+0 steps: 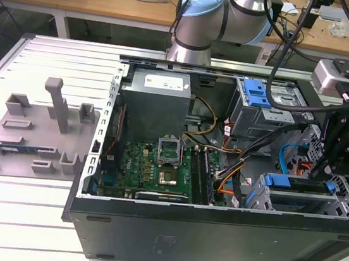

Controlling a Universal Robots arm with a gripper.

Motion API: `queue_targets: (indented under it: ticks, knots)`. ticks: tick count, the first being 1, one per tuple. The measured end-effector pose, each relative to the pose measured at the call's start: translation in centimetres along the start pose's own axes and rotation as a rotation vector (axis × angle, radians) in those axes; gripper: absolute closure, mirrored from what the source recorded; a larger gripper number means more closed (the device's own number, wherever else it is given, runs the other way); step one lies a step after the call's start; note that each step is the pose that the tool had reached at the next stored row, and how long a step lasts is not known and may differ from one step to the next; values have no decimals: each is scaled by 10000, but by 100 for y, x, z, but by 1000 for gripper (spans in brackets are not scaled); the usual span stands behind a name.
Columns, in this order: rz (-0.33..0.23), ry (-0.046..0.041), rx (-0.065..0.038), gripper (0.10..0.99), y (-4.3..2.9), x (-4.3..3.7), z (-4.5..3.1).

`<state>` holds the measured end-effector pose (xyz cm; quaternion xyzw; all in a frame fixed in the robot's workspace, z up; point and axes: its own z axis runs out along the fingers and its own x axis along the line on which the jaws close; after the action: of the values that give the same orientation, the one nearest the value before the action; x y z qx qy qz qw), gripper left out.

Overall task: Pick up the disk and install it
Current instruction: 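Insert the first disk wire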

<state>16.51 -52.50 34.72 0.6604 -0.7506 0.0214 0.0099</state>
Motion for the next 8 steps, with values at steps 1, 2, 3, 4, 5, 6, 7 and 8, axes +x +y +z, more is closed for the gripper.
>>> queue_targets:
  ticks: [1,2,3,4,5,6,7,8]
  knots:
    - [0,-2,0,922,0,2,2]
    - [-1,-1,0,922,0,4,2]
    - [0,0,0,922,0,8,3]
    - [0,2,0,922,0,12,3]
    - [-1,1,0,922,0,15,3]
    - [0,3,1,922,0,17,3]
    - [0,5,1,922,1,18,3]
    - [0,10,2,922,2,21,3]
